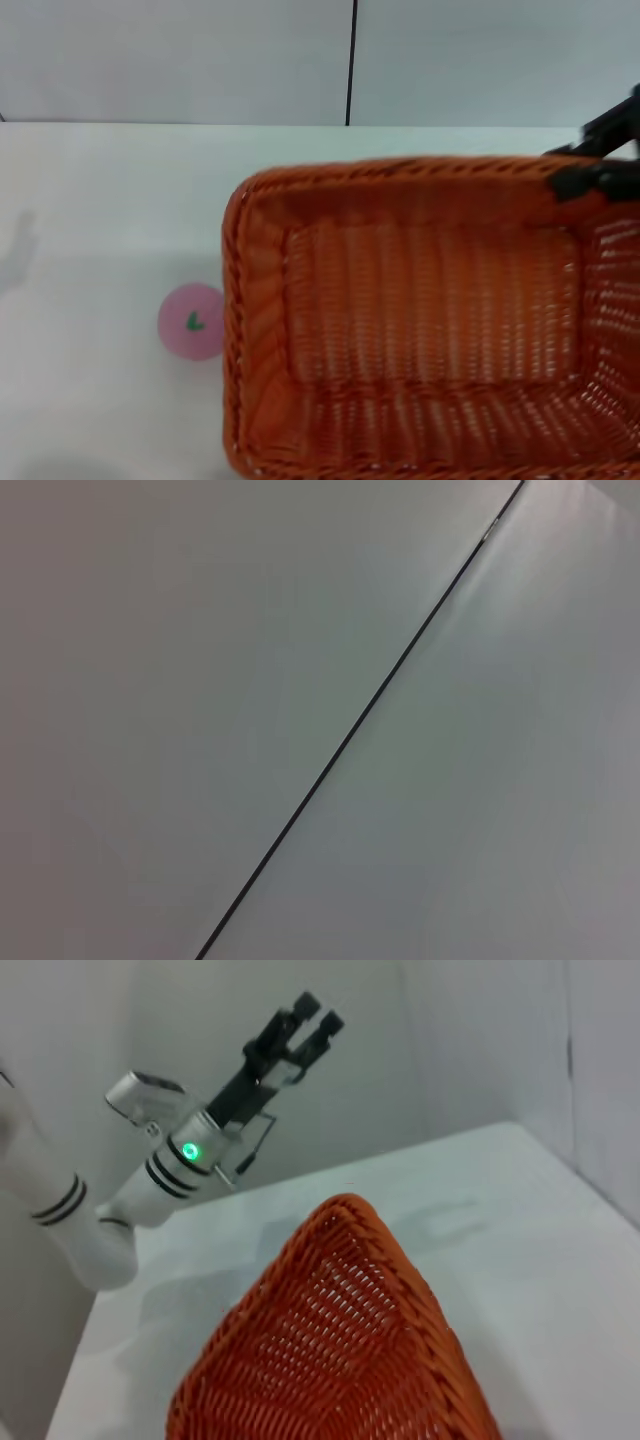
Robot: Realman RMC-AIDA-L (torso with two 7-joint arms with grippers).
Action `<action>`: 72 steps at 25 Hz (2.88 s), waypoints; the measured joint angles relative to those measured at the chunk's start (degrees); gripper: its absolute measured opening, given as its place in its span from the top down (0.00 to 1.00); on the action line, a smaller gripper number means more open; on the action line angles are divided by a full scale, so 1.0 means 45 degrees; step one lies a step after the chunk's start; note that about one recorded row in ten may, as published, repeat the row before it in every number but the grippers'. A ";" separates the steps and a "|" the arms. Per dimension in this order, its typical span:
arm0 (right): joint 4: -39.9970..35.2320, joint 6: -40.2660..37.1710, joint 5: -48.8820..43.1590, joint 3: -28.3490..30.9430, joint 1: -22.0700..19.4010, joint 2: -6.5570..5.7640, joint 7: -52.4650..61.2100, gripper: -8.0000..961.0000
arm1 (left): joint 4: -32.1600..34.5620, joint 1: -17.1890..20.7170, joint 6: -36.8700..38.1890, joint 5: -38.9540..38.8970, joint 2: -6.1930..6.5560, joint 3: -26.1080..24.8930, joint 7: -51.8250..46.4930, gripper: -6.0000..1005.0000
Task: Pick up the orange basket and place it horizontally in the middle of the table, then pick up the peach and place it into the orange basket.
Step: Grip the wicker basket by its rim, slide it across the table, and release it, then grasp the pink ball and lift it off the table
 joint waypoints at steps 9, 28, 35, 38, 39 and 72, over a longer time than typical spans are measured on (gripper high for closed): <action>0.1900 0.1508 -0.0716 -0.0766 0.0502 0.0454 -0.1031 0.82 | -0.0254 0.0150 0.0018 0.0020 -0.0017 0.0240 -0.0009 0.19; 0.2266 0.3437 -0.0670 -0.0969 0.0357 0.0935 -0.0902 0.69 | -0.0293 0.0306 -0.0003 0.0017 -0.0004 0.0359 -0.0150 0.19; 0.2382 0.4352 0.0419 0.2270 -0.0658 0.1140 -0.2313 0.54 | -0.0030 0.0274 -0.0003 0.0020 0.0100 0.1153 -0.0151 0.19; 0.2420 0.4486 0.1805 0.2998 -0.1382 0.1300 -0.2915 0.47 | 0.0340 0.0205 -0.0001 0.0020 0.0187 0.1767 -0.0152 0.19; 0.2440 0.4551 0.2659 0.3219 -0.1816 0.1419 -0.3218 0.47 | 0.0520 0.0172 -0.0001 0.0015 0.0241 0.2081 -0.0155 0.19; 0.6780 0.4572 1.0642 0.6305 -0.5906 0.2467 -0.6092 0.47 | 0.4002 -0.0654 0.4391 0.0017 0.0108 1.1658 0.0046 0.19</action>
